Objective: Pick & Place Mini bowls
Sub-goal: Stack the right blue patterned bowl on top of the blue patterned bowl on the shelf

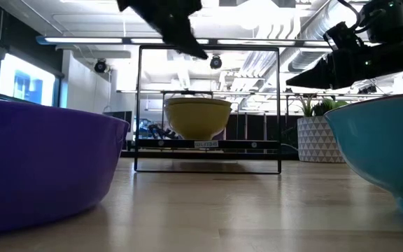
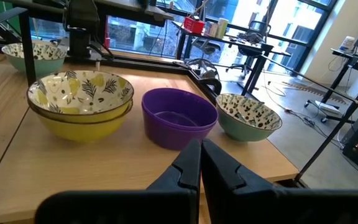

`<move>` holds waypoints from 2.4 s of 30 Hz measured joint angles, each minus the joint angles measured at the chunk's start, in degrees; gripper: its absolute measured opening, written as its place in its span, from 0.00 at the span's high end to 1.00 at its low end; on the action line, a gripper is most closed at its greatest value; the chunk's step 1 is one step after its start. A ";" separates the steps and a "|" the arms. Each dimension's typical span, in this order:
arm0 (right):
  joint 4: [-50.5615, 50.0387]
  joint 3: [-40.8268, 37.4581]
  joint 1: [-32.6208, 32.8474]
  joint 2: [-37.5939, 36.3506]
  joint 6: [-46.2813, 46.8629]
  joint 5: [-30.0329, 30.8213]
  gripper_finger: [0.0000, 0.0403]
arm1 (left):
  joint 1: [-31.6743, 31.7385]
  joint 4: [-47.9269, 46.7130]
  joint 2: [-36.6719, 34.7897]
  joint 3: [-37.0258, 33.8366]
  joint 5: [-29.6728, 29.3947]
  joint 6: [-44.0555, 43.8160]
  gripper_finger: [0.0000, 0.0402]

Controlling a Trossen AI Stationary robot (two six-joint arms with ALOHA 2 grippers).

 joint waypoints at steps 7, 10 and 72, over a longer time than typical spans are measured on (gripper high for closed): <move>0.00 0.00 0.00 0.00 0.01 0.02 1.00 | 0.35 17.58 -7.38 -13.79 -3.21 -5.64 1.00; -0.01 0.00 0.01 0.00 0.01 0.25 1.00 | 0.42 20.85 -10.71 -18.85 -5.23 -7.75 1.00; -61.46 27.54 25.32 6.04 34.55 6.26 0.87 | 0.35 60.36 -25.96 -58.36 -10.28 -17.47 1.00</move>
